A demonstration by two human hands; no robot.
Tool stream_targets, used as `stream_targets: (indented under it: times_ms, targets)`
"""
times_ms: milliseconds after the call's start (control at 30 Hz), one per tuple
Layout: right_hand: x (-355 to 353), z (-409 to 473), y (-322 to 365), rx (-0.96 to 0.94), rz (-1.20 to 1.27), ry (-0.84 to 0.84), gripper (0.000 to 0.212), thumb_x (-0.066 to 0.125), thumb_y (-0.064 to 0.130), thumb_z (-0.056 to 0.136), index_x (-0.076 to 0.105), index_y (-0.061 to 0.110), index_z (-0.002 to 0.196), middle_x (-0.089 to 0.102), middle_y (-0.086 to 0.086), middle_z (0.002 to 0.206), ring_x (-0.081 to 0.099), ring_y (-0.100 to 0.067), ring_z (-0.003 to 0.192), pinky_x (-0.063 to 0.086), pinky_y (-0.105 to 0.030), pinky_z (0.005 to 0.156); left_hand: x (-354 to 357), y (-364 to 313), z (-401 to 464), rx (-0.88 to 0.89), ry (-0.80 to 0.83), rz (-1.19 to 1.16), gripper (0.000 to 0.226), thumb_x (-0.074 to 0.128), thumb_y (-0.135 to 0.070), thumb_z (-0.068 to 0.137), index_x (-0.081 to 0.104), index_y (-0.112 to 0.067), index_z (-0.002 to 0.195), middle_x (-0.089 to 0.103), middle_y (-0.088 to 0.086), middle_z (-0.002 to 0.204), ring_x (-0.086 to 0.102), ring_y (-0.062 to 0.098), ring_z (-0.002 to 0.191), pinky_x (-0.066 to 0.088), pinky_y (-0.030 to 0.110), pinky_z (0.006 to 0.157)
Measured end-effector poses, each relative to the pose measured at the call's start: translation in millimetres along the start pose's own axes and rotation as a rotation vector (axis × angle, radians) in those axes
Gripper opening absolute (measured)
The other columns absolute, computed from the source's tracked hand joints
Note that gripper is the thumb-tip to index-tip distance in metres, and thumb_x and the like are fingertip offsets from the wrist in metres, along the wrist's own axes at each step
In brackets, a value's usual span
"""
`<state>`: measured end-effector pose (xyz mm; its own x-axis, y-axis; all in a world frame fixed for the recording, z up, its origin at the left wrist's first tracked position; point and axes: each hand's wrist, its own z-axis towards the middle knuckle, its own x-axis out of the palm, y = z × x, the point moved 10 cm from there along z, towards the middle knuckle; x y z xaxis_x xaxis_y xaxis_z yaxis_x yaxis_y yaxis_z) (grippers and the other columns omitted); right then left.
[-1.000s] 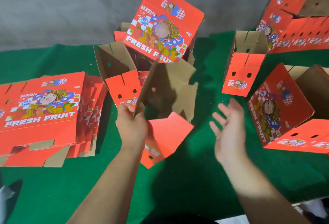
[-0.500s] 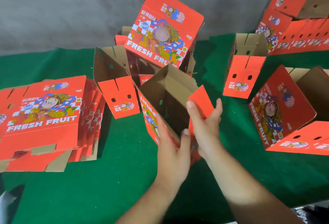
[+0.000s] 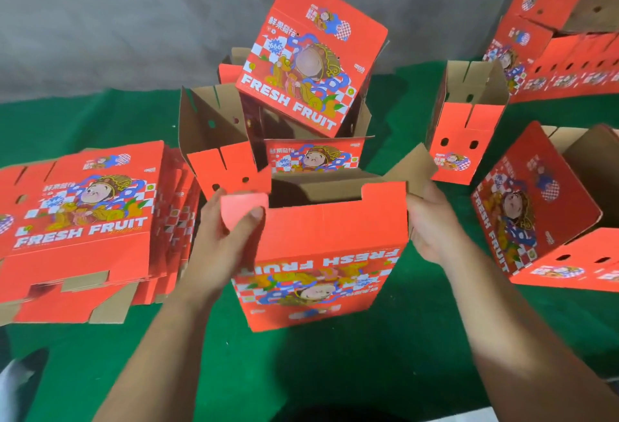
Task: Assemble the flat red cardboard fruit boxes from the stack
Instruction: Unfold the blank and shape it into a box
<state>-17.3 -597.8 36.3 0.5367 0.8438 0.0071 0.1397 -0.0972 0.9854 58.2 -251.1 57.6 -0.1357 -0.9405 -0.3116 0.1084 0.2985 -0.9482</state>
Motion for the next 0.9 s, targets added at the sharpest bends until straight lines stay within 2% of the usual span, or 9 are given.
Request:
stream_targets:
  times_ms: [67, 167, 200, 367, 433, 533, 633, 800, 900]
  targets:
    - [-4, 2, 0, -0.024, 0.033, -0.11, 0.053, 0.063, -0.002, 0.092, 0.061, 0.031, 0.134, 0.077, 0.001, 0.116, 0.074, -0.019, 0.1, 0.06, -0.038, 0.082, 2, -7, -9, 0.045, 0.052, 0.07, 0.04, 0.065, -0.073, 0.076, 0.057, -0.075, 0.115, 0.027, -0.003, 0.167, 0.025, 0.019, 0.155, 0.023, 0.055, 0.125]
    - [-10, -4, -1, -0.092, 0.024, -0.298, 0.07, 0.047, -0.007, 0.092, 0.041, 0.028, 0.152, 0.064, -0.001, 0.138, 0.065, -0.024, 0.122, 0.053, -0.05, 0.106, -6, -18, -18, 0.101, 0.097, 0.103, 0.045, 0.067, -0.072, 0.079, 0.044, -0.086, 0.116, 0.028, 0.0, 0.169, 0.027, 0.037, 0.154, 0.027, 0.067, 0.119]
    - [-10, -8, -2, -0.113, 0.016, -0.332, 0.073, 0.044, -0.006, 0.092, 0.034, 0.026, 0.156, 0.058, -0.003, 0.145, 0.06, -0.025, 0.128, 0.048, -0.051, 0.112, -10, -18, -18, 0.091, 0.118, 0.108, 0.048, 0.067, -0.074, 0.078, 0.043, -0.086, 0.118, 0.029, 0.001, 0.169, 0.026, 0.041, 0.153, 0.028, 0.07, 0.117]
    - [-16, -17, 4, -0.192, 0.053, -0.414, 0.095, 0.039, -0.012, 0.092, -0.003, 0.036, 0.164, 0.032, -0.001, 0.166, 0.045, -0.012, 0.144, 0.032, -0.046, 0.125, -19, -13, -15, 0.043, 0.329, 0.456, 0.076, 0.039, -0.093, 0.077, 0.05, -0.058, 0.144, -0.018, -0.04, 0.161, -0.009, 0.003, 0.155, 0.002, 0.054, 0.127]
    - [-15, -19, 10, -0.216, 0.049, -0.419, 0.099, 0.033, -0.015, 0.092, -0.011, 0.041, 0.16, 0.025, -0.003, 0.169, 0.039, -0.011, 0.148, 0.027, -0.046, 0.127, -14, -23, -18, 0.053, 0.394, 0.375, 0.045, 0.048, -0.081, 0.09, 0.059, -0.065, 0.13, -0.014, -0.039, 0.162, -0.006, 0.004, 0.156, 0.003, 0.053, 0.128]
    - [-18, -25, 17, -0.253, 0.034, -0.5, 0.092, 0.025, -0.019, 0.086, 0.001, 0.032, 0.159, 0.024, -0.009, 0.165, 0.038, -0.021, 0.148, 0.027, -0.043, 0.127, -8, -33, -26, 0.036, 0.46, 0.15, 0.024, 0.06, -0.047, 0.096, 0.075, -0.053, 0.113, 0.008, -0.033, 0.166, 0.005, -0.009, 0.154, 0.01, 0.049, 0.129]
    - [-24, -35, 15, -0.231, -0.015, -0.593, 0.076, 0.028, -0.016, 0.087, 0.021, 0.02, 0.154, 0.036, -0.009, 0.15, 0.045, -0.025, 0.135, 0.035, -0.029, 0.117, -12, -31, -24, 0.042, 0.583, 0.316, 0.026, 0.054, -0.052, 0.098, 0.069, -0.064, 0.113, 0.0, -0.038, 0.163, -0.005, -0.013, 0.151, 0.003, 0.046, 0.127]
    - [-27, -44, 21, -0.289, -0.171, -0.63, 0.05, 0.031, -0.016, 0.085, 0.056, 0.008, 0.121, 0.035, -0.023, 0.151, 0.027, 0.011, 0.12, 0.017, 0.009, 0.094, -22, -35, -9, 0.037, 0.62, 0.393, 0.023, 0.051, -0.06, 0.094, 0.069, -0.067, 0.106, 0.009, -0.041, 0.162, -0.002, -0.005, 0.154, 0.007, 0.051, 0.127]
    - [-19, -40, 35, -0.359, -0.307, -0.56, 0.052, 0.033, -0.017, 0.083, 0.064, 0.006, 0.119, 0.037, -0.023, 0.146, 0.034, 0.01, 0.131, 0.027, -0.01, 0.112, -26, -27, 0, 0.006, 0.514, 0.379, 0.029, 0.051, -0.06, 0.096, 0.077, -0.052, 0.108, 0.013, -0.023, 0.17, 0.001, 0.004, 0.158, 0.008, 0.055, 0.128]
